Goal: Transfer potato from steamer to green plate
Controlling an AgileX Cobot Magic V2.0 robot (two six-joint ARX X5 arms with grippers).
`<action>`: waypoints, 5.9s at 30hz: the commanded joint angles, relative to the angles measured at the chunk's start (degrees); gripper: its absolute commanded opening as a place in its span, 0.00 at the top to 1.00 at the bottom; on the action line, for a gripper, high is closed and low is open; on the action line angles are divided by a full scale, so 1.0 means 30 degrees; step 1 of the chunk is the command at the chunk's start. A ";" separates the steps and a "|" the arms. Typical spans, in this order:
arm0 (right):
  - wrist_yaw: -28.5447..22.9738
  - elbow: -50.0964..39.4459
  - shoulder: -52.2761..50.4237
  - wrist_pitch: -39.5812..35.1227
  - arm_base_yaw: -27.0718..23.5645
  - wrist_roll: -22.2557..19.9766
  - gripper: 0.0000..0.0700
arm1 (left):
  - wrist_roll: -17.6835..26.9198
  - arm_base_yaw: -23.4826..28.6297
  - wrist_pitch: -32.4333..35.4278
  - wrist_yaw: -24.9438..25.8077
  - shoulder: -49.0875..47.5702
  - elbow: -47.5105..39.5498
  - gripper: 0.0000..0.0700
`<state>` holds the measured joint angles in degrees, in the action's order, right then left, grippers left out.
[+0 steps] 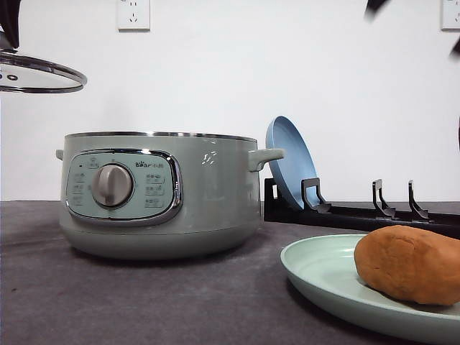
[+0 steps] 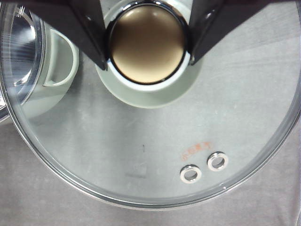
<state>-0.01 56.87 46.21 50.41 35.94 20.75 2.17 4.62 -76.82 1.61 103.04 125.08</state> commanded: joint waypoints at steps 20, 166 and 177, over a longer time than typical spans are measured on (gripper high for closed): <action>0.0000 0.2445 -0.5750 0.1725 0.0102 -0.0197 0.02 | -0.0279 -0.1315 0.0497 0.0029 -0.0306 0.0816 1.00; 0.0382 0.2445 -0.5745 0.1936 0.0102 0.0080 0.02 | 0.0880 -1.1045 0.1565 0.1122 0.3177 -0.1880 0.92; 0.0487 0.2445 -0.5745 0.1930 0.0102 0.0053 0.02 | 0.0074 -1.0993 0.1501 0.1115 0.1464 -0.1851 0.19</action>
<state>1.43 63.26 28.75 56.55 35.94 20.84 3.38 -28.19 -72.33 4.69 108.22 118.30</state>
